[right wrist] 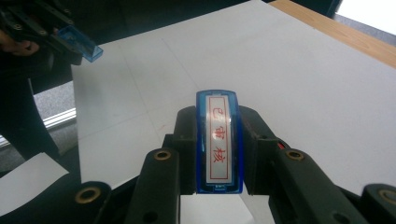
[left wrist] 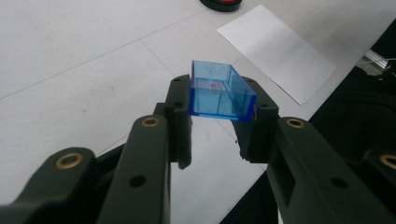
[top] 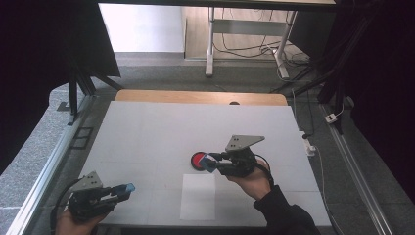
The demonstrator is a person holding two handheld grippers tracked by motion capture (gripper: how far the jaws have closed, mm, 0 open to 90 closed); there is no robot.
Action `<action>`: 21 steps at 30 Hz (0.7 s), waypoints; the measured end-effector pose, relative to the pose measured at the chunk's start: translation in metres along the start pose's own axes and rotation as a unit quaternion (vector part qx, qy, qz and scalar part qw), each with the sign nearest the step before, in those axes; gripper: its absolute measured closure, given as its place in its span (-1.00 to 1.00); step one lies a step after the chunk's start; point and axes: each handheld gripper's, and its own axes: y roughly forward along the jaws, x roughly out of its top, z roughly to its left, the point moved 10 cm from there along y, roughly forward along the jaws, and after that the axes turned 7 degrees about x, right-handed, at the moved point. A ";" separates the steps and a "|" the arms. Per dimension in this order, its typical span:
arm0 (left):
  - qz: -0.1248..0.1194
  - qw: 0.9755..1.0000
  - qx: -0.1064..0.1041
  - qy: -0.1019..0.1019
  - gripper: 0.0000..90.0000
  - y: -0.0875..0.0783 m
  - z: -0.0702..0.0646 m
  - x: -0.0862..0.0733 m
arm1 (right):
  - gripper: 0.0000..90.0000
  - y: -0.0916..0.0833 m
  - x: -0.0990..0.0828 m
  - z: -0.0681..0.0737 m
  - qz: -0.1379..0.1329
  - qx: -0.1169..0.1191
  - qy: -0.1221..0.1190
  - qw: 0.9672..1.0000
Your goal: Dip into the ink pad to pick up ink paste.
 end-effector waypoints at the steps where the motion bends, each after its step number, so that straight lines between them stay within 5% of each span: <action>1: -0.001 1.000 0.000 0.001 0.51 0.000 0.000 0.000 | 0.59 0.001 0.000 -0.001 0.002 -0.001 0.001 1.000; 21: -0.003 1.000 0.001 0.002 0.51 0.000 0.000 0.000 | 0.59 0.033 -0.009 -0.039 0.041 -0.038 0.012 0.998</action>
